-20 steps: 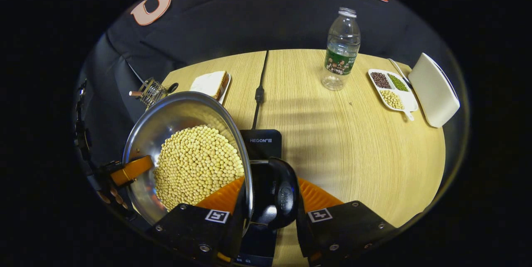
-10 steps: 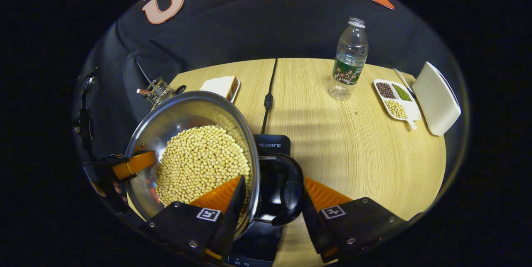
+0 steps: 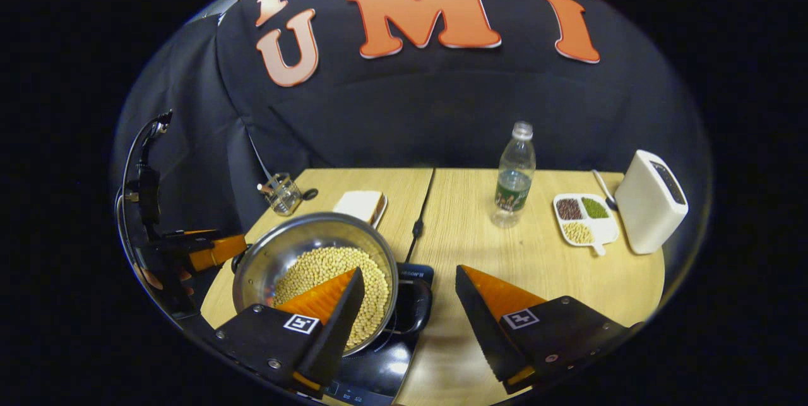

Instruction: First push the handle of the pot to place it horizontally, then grasp the pot with both hands and set it on the induction cooktop.

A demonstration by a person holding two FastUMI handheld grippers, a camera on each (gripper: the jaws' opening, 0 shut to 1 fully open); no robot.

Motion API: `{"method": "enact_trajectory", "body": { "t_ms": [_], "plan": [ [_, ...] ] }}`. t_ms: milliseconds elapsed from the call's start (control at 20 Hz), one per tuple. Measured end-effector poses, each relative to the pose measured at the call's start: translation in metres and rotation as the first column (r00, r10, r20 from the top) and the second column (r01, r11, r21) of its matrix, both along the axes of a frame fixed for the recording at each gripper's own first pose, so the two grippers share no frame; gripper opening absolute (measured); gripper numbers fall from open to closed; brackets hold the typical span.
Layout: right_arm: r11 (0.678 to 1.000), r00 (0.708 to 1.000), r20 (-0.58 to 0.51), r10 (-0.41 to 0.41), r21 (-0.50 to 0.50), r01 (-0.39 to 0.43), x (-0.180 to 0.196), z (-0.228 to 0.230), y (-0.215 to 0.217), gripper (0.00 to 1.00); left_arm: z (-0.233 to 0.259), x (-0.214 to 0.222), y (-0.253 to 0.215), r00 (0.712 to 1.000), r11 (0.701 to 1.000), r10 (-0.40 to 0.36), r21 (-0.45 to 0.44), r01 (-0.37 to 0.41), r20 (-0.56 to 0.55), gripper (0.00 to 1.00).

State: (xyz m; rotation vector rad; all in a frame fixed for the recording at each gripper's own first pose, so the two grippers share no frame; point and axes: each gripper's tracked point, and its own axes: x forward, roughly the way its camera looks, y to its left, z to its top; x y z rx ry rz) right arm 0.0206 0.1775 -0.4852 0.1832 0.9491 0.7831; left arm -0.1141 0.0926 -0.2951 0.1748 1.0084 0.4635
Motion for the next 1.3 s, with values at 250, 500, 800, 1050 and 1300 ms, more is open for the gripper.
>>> {"method": "enact_trajectory", "body": {
  "t_ms": [250,500,800,1050,1300],
  "plan": [
    [0.997,0.969,0.232,-0.081,0.032,0.075,0.059,0.03,-0.047,0.9,0.112,0.054,-0.049,0.967,0.985,-0.08,0.167,0.04,0.243,0.95],
    [0.988,0.912,0.383,-0.147,0.102,0.116,0.118,0.094,-0.13,0.92,0.204,0.095,-0.114,0.884,0.981,-0.125,0.19,0.042,0.451,0.95],
    [0.962,0.835,0.478,-0.274,0.134,0.239,0.205,0.152,-0.278,0.93,0.298,0.128,-0.169,0.75,0.974,-0.198,0.212,0.079,0.631,0.94],
    [0.938,0.735,0.591,-0.332,0.125,0.322,0.243,0.216,-0.373,0.93,0.361,0.154,-0.212,0.646,0.958,-0.28,0.249,0.141,0.71,0.96],
    [0.915,0.68,0.618,-0.394,0.199,0.35,0.253,0.284,-0.396,0.97,0.409,0.176,-0.266,0.548,0.942,-0.335,0.256,0.218,0.767,0.93]
  ]
}}
